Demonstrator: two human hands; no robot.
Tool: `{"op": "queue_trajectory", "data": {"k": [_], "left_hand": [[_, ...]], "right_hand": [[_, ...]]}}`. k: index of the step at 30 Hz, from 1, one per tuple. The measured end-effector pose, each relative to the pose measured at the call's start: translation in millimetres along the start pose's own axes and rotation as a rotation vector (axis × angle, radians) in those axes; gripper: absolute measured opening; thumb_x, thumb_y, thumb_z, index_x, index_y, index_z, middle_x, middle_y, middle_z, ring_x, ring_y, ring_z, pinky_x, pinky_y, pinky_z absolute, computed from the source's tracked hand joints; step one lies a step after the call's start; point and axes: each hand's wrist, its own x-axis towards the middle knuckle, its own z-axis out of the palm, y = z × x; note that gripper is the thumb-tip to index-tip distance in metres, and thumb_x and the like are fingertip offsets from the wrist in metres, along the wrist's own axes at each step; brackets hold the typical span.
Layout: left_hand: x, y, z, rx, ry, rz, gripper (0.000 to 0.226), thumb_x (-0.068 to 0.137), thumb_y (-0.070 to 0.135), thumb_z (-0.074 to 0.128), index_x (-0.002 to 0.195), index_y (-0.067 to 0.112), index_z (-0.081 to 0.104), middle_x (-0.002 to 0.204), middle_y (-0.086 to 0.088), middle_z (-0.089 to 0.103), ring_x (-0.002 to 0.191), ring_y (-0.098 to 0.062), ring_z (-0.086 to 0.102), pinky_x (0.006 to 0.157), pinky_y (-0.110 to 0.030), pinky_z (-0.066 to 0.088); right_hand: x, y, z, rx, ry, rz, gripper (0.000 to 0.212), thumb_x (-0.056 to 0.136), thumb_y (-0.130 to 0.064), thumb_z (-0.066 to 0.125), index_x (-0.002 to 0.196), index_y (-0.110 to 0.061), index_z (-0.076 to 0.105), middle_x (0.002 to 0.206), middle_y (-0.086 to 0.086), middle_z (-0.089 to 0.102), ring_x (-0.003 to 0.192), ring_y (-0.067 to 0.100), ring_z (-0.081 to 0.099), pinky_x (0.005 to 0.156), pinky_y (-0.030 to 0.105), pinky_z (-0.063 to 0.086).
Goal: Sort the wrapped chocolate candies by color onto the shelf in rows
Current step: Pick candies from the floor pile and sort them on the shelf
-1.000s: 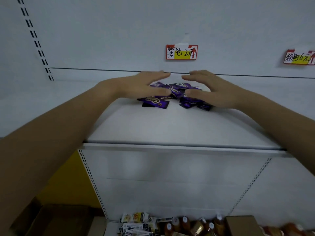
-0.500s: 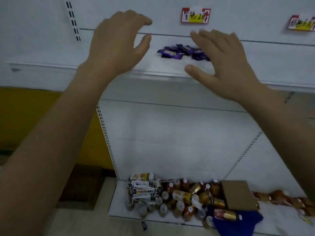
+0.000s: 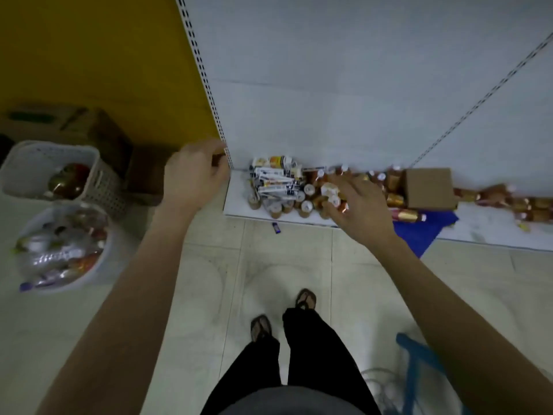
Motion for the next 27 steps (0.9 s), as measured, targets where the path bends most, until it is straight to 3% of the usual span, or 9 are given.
{"op": "queue_trajectory", "data": {"k": [4, 9, 13, 18, 23, 27], "left_hand": [[-32.8, -21.8, 79.6, 0.012, -0.239, -0.108, 0.030, 0.093, 0.031, 0.045, 0.112, 0.014, 0.061, 0.099, -0.009, 0.067, 0.087, -0.031, 0.064, 0.072, -0.041, 0.054], [-60.0, -51.3, 208.4, -0.004, -0.530, -0.265, 0.026, 0.092, 0.027, 0.051, 0.115, 0.017, 0.059, 0.107, -0.007, 0.065, 0.099, -0.029, 0.060, 0.086, -0.037, 0.047], [-87.6, -103.5, 334.0, 0.065, -0.705, -0.270, 0.027, 0.091, 0.032, 0.049, 0.114, 0.022, 0.059, 0.116, -0.003, 0.062, 0.106, -0.026, 0.057, 0.092, -0.042, 0.047], [-117.9, -181.3, 536.6, 0.055, -0.761, -0.167, 0.033, 0.094, 0.025, 0.047, 0.123, 0.012, 0.057, 0.122, -0.014, 0.055, 0.110, -0.034, 0.055, 0.092, -0.044, 0.047], [-138.1, -250.3, 734.8, 0.091, -0.760, -0.016, 0.042, 0.093, 0.009, 0.045, 0.135, 0.012, 0.046, 0.137, -0.015, 0.045, 0.116, -0.035, 0.052, 0.092, -0.050, 0.048], [-112.0, -273.3, 822.8, 0.199, -0.695, 0.211, 0.077, 0.080, -0.013, 0.049, 0.148, 0.017, 0.030, 0.155, -0.008, 0.026, 0.125, -0.038, 0.044, 0.094, -0.050, 0.047]], "right_hand": [[-27.6, 24.5, 67.2, 0.009, -0.196, 0.081, 0.053, 0.090, -0.049, 0.042, 0.131, -0.018, 0.052, 0.110, 0.008, 0.066, 0.100, 0.032, 0.061, 0.082, 0.041, 0.047], [-26.7, 65.2, 171.7, -0.038, -0.508, 0.210, 0.051, 0.093, -0.048, 0.043, 0.137, -0.021, 0.045, 0.124, 0.007, 0.060, 0.113, 0.028, 0.056, 0.091, 0.039, 0.046], [-29.7, 103.0, 283.0, -0.070, -0.588, 0.256, 0.049, 0.093, -0.047, 0.042, 0.135, -0.022, 0.045, 0.116, 0.006, 0.062, 0.108, 0.028, 0.058, 0.084, 0.037, 0.046], [-36.7, 161.3, 473.9, -0.067, -0.618, 0.240, 0.050, 0.094, -0.045, 0.041, 0.138, -0.021, 0.043, 0.120, 0.007, 0.062, 0.109, 0.028, 0.057, 0.084, 0.036, 0.046], [-42.5, 219.0, 658.3, -0.058, -0.563, 0.203, 0.050, 0.094, -0.044, 0.042, 0.139, -0.022, 0.042, 0.120, 0.007, 0.062, 0.108, 0.028, 0.058, 0.084, 0.036, 0.046], [-36.6, 248.1, 730.0, -0.074, -0.486, 0.107, 0.049, 0.093, -0.043, 0.043, 0.137, -0.021, 0.044, 0.113, 0.007, 0.065, 0.096, 0.028, 0.062, 0.077, 0.033, 0.049]]}}
